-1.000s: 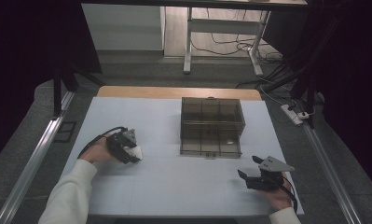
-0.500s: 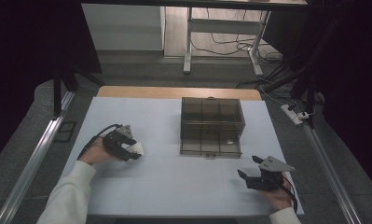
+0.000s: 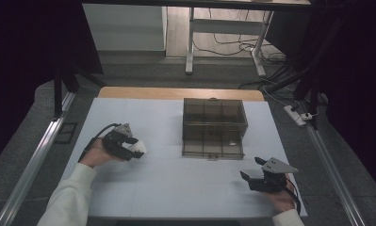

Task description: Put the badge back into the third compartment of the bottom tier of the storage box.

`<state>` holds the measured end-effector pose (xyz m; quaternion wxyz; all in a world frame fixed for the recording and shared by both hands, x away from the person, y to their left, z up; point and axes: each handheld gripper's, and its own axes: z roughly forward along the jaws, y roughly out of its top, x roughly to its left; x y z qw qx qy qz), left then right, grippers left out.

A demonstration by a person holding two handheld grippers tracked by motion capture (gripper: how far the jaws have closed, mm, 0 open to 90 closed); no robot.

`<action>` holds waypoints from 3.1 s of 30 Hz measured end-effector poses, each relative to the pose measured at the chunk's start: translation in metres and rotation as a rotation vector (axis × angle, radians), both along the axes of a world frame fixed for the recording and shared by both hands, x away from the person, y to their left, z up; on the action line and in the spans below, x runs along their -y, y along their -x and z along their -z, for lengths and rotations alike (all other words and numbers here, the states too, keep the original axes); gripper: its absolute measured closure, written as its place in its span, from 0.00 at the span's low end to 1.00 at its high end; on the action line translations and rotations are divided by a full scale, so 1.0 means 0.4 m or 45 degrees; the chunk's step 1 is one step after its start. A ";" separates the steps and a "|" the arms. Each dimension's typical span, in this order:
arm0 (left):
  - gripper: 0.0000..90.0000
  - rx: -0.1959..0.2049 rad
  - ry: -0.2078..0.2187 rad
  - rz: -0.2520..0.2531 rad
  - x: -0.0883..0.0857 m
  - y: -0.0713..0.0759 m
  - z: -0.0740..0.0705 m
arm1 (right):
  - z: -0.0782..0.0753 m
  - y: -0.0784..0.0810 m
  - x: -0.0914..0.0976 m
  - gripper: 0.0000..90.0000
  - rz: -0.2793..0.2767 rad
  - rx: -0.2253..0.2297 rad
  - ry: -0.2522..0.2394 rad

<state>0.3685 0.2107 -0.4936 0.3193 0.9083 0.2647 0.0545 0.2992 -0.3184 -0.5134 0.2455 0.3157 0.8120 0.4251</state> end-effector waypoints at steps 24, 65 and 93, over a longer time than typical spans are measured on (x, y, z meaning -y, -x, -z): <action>0.37 0.066 0.106 -0.072 0.028 0.020 -0.043 | 0.000 0.001 -0.001 0.22 -0.004 0.005 0.001; 0.37 0.153 0.239 -0.040 0.171 0.038 -0.114 | -0.001 0.002 -0.002 0.22 -0.002 0.004 -0.006; 0.37 0.180 0.272 0.050 0.308 0.003 -0.122 | -0.001 0.002 0.000 0.22 0.003 0.004 -0.001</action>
